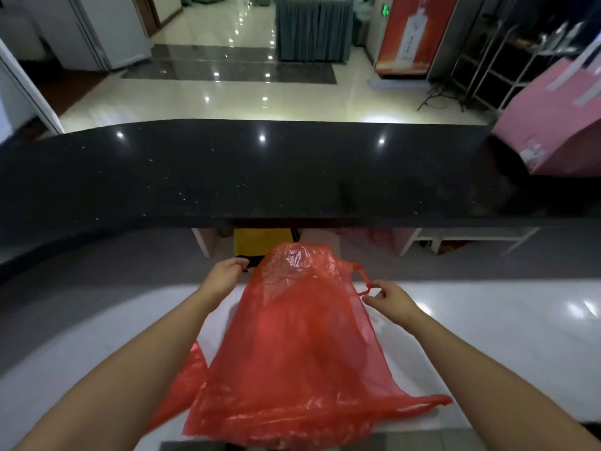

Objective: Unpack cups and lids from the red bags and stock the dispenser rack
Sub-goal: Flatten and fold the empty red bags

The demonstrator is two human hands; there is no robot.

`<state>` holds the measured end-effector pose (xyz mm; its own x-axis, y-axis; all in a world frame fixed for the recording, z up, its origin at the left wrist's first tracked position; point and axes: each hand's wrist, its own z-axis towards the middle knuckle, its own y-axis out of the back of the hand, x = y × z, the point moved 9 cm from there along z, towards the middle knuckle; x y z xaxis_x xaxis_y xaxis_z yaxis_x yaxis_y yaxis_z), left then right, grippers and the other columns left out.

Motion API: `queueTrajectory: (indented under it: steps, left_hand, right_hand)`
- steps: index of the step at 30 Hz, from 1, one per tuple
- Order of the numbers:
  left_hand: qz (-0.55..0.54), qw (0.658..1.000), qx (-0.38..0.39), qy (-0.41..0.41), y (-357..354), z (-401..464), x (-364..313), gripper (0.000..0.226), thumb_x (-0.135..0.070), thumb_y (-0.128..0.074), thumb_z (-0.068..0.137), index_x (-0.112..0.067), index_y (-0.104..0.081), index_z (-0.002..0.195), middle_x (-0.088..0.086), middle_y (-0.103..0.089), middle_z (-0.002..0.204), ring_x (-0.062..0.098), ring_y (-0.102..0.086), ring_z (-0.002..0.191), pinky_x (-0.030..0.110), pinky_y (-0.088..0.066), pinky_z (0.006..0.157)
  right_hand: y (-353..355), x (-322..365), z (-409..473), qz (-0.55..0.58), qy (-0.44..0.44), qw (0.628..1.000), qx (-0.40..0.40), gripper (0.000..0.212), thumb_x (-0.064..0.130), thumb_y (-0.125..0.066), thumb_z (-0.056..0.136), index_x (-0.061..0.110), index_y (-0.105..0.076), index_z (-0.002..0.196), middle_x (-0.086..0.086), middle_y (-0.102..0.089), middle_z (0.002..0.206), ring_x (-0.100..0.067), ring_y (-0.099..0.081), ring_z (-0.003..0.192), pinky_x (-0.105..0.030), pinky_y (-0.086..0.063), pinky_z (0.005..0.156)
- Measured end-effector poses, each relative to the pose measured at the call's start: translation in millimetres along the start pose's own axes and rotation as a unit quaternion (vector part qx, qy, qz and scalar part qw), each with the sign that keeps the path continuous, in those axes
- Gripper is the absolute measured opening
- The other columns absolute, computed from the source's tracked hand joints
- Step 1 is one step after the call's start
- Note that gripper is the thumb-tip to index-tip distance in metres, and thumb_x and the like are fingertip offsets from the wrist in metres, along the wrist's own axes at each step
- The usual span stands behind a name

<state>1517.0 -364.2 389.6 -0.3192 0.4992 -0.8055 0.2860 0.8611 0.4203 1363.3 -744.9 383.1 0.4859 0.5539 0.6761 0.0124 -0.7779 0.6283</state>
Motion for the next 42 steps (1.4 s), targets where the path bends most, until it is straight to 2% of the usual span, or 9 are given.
queueTrajectory:
  steps: [4,7,11,14,19,23,29,38,42]
  left_hand:
    - [-0.02,0.997,0.073,0.006,-28.0,30.6,-19.0,0.046,0.002,-0.039,0.095,-0.012,-0.063,0.131,0.01,-0.063,0.108,0.023,-0.055,0.091,0.031,-0.04,0.069]
    - [0.016,0.991,0.134,-0.008,-49.2,43.6,-29.1,0.051,0.002,-0.037,0.091,-0.018,-0.067,0.127,0.004,-0.066,0.113,0.024,-0.059,0.095,0.028,-0.043,0.072]
    - [0.047,0.979,0.2,-0.012,-67.7,50.9,-31.5,0.039,-0.008,-0.036,0.095,-0.016,-0.074,0.094,0.0,-0.07,0.097,0.015,-0.057,0.085,0.03,-0.043,0.079]
    - [0.083,0.973,0.214,-0.021,-64.9,47.6,-29.4,0.039,-0.015,-0.037,0.098,-0.02,-0.069,0.079,-0.013,-0.064,0.072,0.01,-0.05,0.072,0.029,-0.039,0.071]
    - [0.098,0.974,0.206,0.008,-48.5,38.3,-8.7,0.031,-0.025,-0.039,0.102,-0.017,-0.066,0.092,0.001,-0.066,0.101,0.018,-0.057,0.092,0.035,-0.044,0.084]
    - [0.074,0.967,0.24,0.03,-42.8,20.9,7.2,0.024,-0.036,-0.052,0.086,-0.015,-0.063,0.09,0.001,-0.065,0.094,0.021,-0.063,0.087,0.037,-0.051,0.082]
    - [0.022,0.968,0.243,0.052,-43.6,-3.7,31.1,0.014,-0.002,-0.052,0.091,-0.011,-0.063,0.09,0.005,-0.063,0.08,0.015,-0.06,0.07,0.035,-0.051,0.079]
    - [-0.07,0.976,0.195,0.065,-40.7,-36.7,45.4,0.022,0.002,-0.06,0.092,-0.003,-0.064,0.113,0.014,-0.065,0.093,0.027,-0.061,0.087,0.041,-0.054,0.091]
    - [-0.081,0.984,0.154,0.036,-33.4,-40.8,46.3,0.016,-0.001,-0.07,0.091,-0.006,-0.069,0.106,0.008,-0.068,0.086,0.022,-0.065,0.084,0.043,-0.055,0.094]
  right_hand:
    - [-2.3,-11.6,5.7,0.033,-0.022,0.999,-0.025,0.002,0.026,-0.071,0.089,0.027,-0.071,0.09,0.006,-0.052,0.067,-0.006,-0.044,0.054,-0.015,-0.033,0.048]
    - [-2.5,-20.4,4.5,0.043,-0.029,0.998,-0.027,0.009,0.02,-0.068,0.091,0.024,-0.072,0.084,-0.002,-0.062,0.072,-0.01,-0.053,0.064,-0.017,-0.04,0.056]
    - [5.0,-30.9,2.3,0.027,-0.029,0.999,-0.017,0.014,0.02,-0.065,0.093,0.027,-0.073,0.084,0.003,-0.072,0.076,-0.01,-0.061,0.069,-0.013,-0.044,0.057]
    - [14.4,-42.4,1.3,0.018,-0.029,0.999,-0.017,0.014,0.022,-0.064,0.094,0.029,-0.073,0.087,0.006,-0.072,0.077,-0.016,-0.064,0.074,-0.028,-0.051,0.065]
    - [23.4,-59.9,-2.7,0.014,-0.032,0.999,-0.016,0.014,0.018,-0.064,0.095,0.026,-0.074,0.089,0.003,-0.072,0.08,-0.023,-0.067,0.083,-0.044,-0.056,0.077]
    - [19.2,-67.0,-1.5,0.013,-0.026,1.0,-0.001,0.015,0.017,-0.064,0.096,0.028,-0.074,0.091,0.004,-0.073,0.081,-0.019,-0.067,0.084,-0.04,-0.056,0.078]
    - [8.7,-70.5,-0.4,0.019,-0.008,1.0,0.019,0.015,0.014,-0.065,0.095,0.026,-0.074,0.091,0.004,-0.073,0.079,-0.017,-0.066,0.078,-0.029,-0.054,0.071]
    - [10.3,-67.2,-3.0,0.018,-0.001,1.0,0.026,0.013,0.015,-0.065,0.094,0.025,-0.073,0.092,0.003,-0.074,0.08,-0.016,-0.068,0.08,-0.026,-0.051,0.069]
    - [15.8,-63.1,-0.9,0.017,0.002,1.0,0.019,0.012,0.014,-0.065,0.094,0.023,-0.074,0.092,0.001,-0.074,0.08,-0.018,-0.068,0.079,-0.028,-0.053,0.07]
